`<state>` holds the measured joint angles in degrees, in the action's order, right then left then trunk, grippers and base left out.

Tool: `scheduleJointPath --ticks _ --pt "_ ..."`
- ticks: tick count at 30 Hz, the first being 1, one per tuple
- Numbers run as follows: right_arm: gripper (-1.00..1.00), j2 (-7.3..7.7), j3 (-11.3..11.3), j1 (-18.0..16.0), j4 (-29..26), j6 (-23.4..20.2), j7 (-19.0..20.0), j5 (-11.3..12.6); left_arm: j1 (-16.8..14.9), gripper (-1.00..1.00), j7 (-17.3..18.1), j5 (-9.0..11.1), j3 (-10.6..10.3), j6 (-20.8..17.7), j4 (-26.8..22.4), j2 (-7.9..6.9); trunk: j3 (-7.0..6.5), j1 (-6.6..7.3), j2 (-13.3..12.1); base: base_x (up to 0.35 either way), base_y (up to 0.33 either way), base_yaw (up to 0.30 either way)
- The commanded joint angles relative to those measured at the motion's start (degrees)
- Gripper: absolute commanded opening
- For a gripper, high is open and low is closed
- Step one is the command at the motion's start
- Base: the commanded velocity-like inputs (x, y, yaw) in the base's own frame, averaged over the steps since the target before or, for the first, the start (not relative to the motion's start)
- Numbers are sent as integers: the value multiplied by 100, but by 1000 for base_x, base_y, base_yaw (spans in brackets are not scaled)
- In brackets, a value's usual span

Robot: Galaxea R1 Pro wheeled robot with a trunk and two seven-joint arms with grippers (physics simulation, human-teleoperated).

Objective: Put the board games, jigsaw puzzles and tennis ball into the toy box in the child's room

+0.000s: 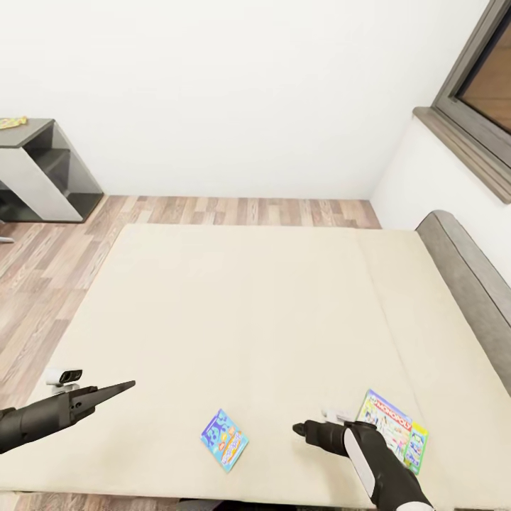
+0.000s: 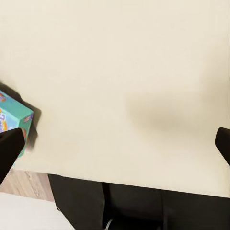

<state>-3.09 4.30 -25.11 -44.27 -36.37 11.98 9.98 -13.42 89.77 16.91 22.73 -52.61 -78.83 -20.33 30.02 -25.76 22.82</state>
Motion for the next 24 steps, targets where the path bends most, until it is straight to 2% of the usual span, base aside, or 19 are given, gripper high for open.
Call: scheduleJointPath --ticks 1,7,24 --pt "100 -7 32 -6 -49 -39 37 -5 -2 100 23 -5 1 -60 -1 -3 18 -3 10 0 0 0" --pt "100 -7 22 -147 -334 -73 69 -21 -2 100 23 0 3 -57 0 4 74 -3 10 0 0 0" --pt "100 -4 24 -265 -390 -65 85 -30 -2 100 23 -24 3 -53 -1 0 235 -3 10 0 0 0"
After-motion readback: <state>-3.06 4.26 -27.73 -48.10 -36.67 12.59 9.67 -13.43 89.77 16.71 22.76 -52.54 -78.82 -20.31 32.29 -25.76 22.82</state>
